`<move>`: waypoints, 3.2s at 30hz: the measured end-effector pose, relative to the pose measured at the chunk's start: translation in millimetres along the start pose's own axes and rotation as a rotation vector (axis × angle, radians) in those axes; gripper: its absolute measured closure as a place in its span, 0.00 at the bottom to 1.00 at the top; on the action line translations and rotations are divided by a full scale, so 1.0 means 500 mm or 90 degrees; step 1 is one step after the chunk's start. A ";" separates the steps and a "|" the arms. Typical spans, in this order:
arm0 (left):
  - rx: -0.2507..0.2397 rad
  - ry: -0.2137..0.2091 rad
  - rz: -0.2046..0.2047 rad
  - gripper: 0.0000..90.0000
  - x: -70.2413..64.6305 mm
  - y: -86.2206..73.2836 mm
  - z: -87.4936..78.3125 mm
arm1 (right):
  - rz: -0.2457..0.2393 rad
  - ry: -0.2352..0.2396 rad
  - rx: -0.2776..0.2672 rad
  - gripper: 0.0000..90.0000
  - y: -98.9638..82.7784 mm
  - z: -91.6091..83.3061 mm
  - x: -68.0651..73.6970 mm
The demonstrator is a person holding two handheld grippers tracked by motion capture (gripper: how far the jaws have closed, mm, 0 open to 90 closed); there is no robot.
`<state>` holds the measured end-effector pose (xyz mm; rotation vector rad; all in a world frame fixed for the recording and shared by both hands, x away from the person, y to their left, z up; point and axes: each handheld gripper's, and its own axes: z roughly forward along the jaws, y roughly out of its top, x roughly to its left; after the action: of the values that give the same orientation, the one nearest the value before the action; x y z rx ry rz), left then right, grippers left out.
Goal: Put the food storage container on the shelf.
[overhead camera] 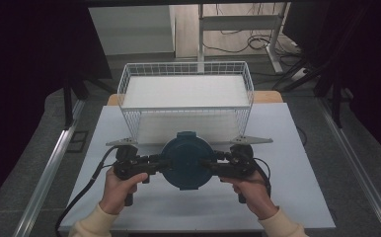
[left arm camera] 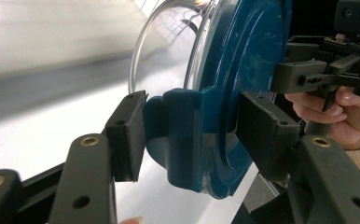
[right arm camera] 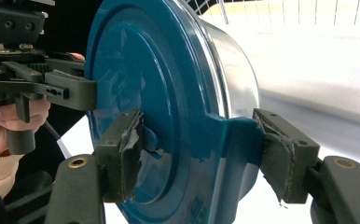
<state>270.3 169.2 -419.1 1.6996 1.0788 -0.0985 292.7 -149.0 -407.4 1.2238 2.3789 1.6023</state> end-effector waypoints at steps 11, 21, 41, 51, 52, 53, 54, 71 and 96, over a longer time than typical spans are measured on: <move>-0.026 -0.001 0.019 0.49 -0.018 0.051 -0.020 | -0.027 -0.003 -0.004 0.40 0.064 -0.020 0.014; -0.046 0.007 0.047 0.49 -0.038 0.133 -0.041 | -0.040 0.001 -0.024 0.40 0.140 -0.036 0.018; -0.068 0.010 0.071 0.49 -0.032 0.270 -0.060 | -0.074 -0.003 -0.031 0.40 0.293 -0.037 0.008; -0.064 0.008 0.057 0.49 -0.004 0.343 -0.045 | -0.068 -0.002 -0.027 0.40 0.361 -0.023 -0.022; -0.060 0.008 0.055 0.49 0.005 0.354 -0.040 | -0.062 -0.001 -0.027 0.40 0.367 -0.019 -0.029; -0.057 0.008 0.055 0.49 0.012 0.361 -0.036 | -0.056 -0.002 -0.026 0.40 0.374 -0.012 -0.038; -0.055 0.006 0.051 0.49 0.021 0.368 -0.030 | -0.055 -0.003 -0.025 0.40 0.378 -0.008 -0.044; -0.046 -0.009 -0.059 0.48 0.127 0.407 0.049 | 0.049 -0.001 -0.019 0.39 0.397 0.074 -0.154; -0.120 0.054 -0.060 0.21 0.139 0.390 0.054 | 0.046 -0.199 -0.049 0.12 0.387 0.086 -0.130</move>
<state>457.2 185.4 -327.1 1.4963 1.1930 0.0159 469.1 -123.5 -299.4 1.4375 2.0875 1.3837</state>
